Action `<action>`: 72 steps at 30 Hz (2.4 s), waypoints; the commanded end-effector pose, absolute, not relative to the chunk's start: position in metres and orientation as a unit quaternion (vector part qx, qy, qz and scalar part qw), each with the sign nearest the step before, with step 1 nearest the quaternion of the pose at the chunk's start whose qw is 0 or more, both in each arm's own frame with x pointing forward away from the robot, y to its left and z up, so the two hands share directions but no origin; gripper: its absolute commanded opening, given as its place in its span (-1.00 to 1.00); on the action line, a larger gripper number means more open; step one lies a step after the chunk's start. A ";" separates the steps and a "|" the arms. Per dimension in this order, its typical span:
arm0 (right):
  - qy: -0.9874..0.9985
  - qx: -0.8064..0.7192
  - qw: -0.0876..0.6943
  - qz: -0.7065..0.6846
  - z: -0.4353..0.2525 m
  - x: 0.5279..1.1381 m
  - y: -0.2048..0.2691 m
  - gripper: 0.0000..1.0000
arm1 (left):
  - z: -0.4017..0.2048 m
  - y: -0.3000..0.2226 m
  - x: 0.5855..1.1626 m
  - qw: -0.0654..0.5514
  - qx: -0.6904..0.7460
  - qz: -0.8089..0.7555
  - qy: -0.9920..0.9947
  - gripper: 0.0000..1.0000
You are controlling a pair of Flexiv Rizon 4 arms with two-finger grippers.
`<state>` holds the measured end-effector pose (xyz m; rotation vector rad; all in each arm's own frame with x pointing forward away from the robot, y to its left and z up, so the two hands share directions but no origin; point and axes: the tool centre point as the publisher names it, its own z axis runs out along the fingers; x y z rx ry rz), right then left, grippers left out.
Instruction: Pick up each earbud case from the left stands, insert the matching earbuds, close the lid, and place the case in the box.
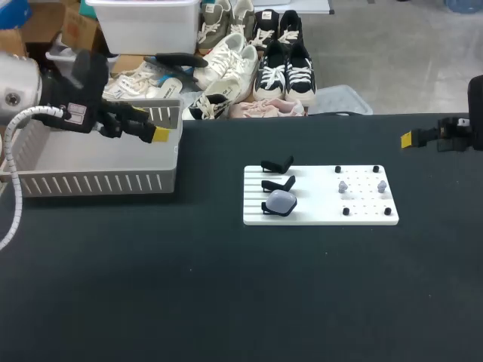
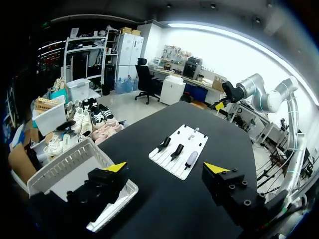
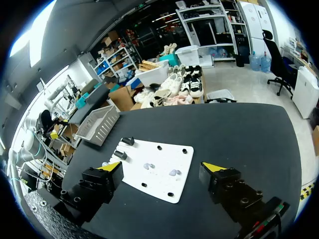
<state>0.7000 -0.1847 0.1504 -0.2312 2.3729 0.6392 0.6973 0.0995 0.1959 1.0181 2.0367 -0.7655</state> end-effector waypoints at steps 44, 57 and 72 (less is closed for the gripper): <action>0.907 -0.090 0.330 0.247 0.150 0.701 -0.186 1.00 | 0.081 -0.018 0.688 0.318 0.614 -0.349 0.632 1.00; 0.907 -0.090 0.330 0.247 0.150 0.701 -0.186 1.00 | 0.058 -0.026 0.679 0.341 0.604 -0.349 0.630 1.00; 0.907 -0.090 0.330 0.247 0.150 0.701 -0.186 1.00 | 0.049 -0.037 0.687 0.347 0.611 -0.364 0.612 1.00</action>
